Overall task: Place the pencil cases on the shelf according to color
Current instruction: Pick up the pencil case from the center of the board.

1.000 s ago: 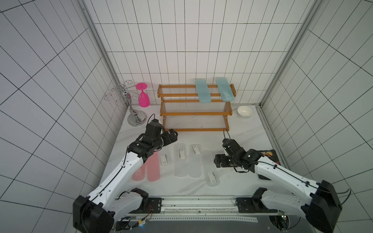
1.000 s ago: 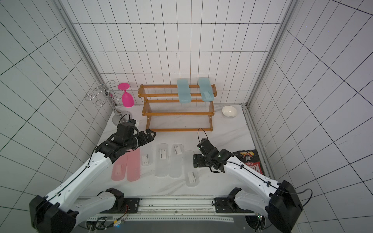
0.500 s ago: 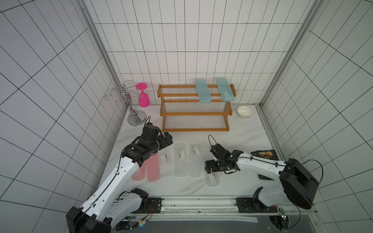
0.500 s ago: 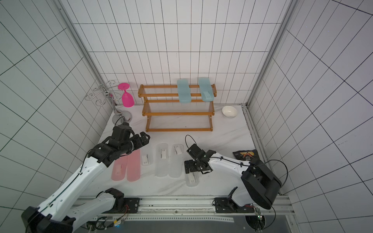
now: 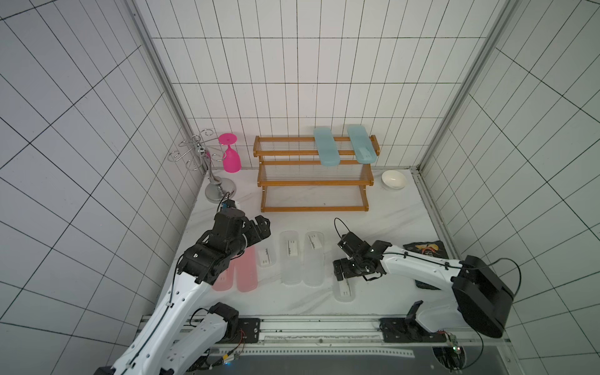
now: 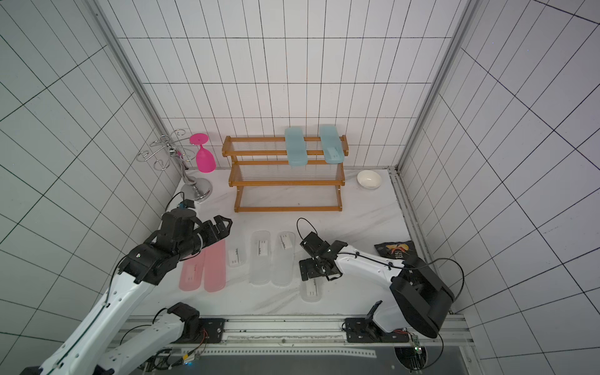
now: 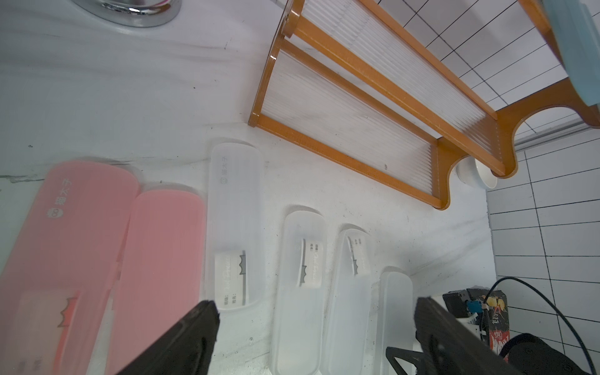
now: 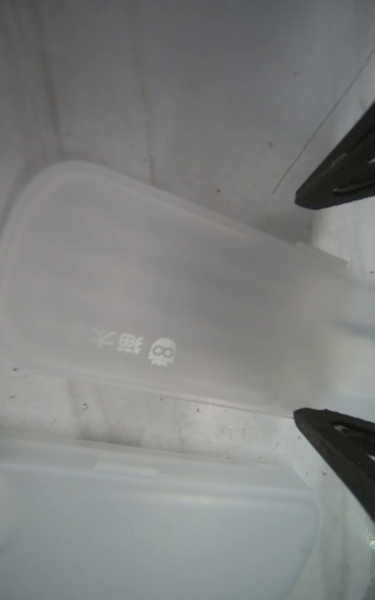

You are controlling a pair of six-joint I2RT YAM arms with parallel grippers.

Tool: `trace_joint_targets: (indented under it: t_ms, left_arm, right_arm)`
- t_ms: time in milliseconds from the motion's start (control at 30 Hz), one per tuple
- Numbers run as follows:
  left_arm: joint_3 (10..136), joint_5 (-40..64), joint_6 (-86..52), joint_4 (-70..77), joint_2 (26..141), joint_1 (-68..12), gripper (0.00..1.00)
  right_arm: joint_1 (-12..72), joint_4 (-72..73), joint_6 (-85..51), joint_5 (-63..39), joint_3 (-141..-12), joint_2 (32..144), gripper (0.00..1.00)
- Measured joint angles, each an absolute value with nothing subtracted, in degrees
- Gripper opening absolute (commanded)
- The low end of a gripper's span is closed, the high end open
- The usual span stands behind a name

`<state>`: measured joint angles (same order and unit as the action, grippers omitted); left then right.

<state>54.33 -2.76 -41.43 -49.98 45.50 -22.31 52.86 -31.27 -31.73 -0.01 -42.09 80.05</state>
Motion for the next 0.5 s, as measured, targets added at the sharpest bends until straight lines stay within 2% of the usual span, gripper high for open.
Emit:
trace_joint_targets:
  t_ms: [200,367,500]
  left_arm:
    - [50.9,-3.9,-38.8,-49.0,40.2,-22.3,0.98]
    - [47.2,-3.3,-36.8,-44.4,42.5,-21.8,0.99]
    - [43.0,-1.6,-36.9,-40.9,46.1,-21.5,0.98]
  right_arm:
    - [52.8,-37.5,-32.7,0.3,-45.3,74.8,0.99]
    - [52.8,-40.4,-35.2,0.4,-55.1,74.9,0.99]
    - [52.8,-40.7,-38.2,0.3,-55.8,75.3,0.99]
